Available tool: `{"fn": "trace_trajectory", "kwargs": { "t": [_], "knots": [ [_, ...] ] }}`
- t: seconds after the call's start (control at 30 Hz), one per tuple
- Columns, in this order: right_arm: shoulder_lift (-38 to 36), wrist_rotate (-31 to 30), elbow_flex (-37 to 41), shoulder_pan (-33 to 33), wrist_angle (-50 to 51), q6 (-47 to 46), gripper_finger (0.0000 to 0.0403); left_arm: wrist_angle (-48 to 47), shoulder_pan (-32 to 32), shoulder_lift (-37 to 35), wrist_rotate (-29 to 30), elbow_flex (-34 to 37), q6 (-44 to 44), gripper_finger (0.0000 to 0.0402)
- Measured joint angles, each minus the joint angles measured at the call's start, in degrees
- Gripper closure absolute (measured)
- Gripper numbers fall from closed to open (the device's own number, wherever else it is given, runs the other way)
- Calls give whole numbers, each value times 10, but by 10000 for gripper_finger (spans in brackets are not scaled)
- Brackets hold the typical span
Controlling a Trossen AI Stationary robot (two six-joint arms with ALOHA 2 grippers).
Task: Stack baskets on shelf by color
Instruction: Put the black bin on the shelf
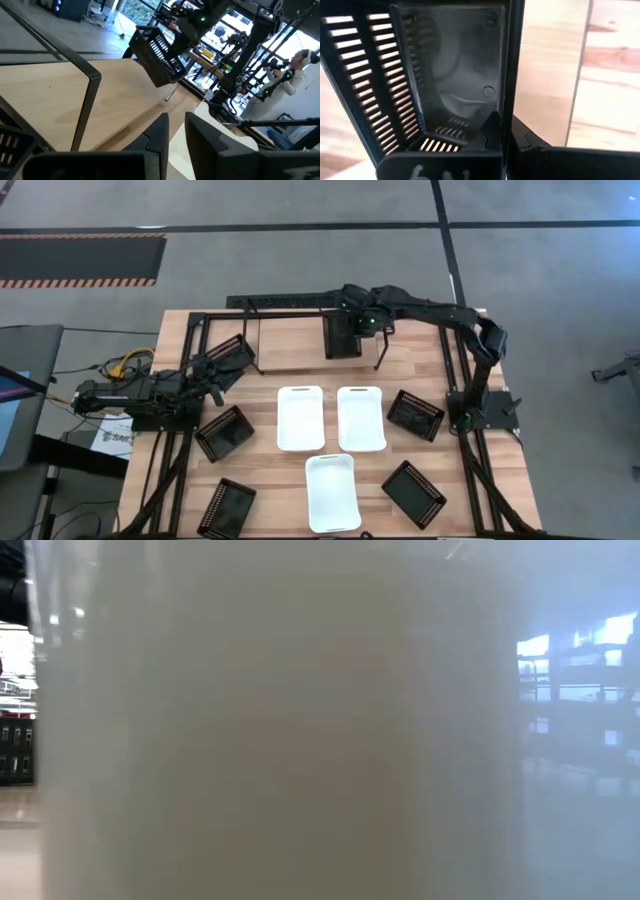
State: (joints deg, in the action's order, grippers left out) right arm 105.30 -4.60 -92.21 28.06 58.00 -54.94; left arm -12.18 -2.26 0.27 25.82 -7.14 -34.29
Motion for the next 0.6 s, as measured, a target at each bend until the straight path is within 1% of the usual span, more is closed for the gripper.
{"fn": "trace_trajectory", "kwargs": {
  "t": [0.2,0.6],
  "knots": [
    [0,17,24,12,-3,15,398,0,0,0,0,0,0,352],
    [-3,23,54,19,-18,33,398,0,0,0,1,0,0,352]
  ]
}}
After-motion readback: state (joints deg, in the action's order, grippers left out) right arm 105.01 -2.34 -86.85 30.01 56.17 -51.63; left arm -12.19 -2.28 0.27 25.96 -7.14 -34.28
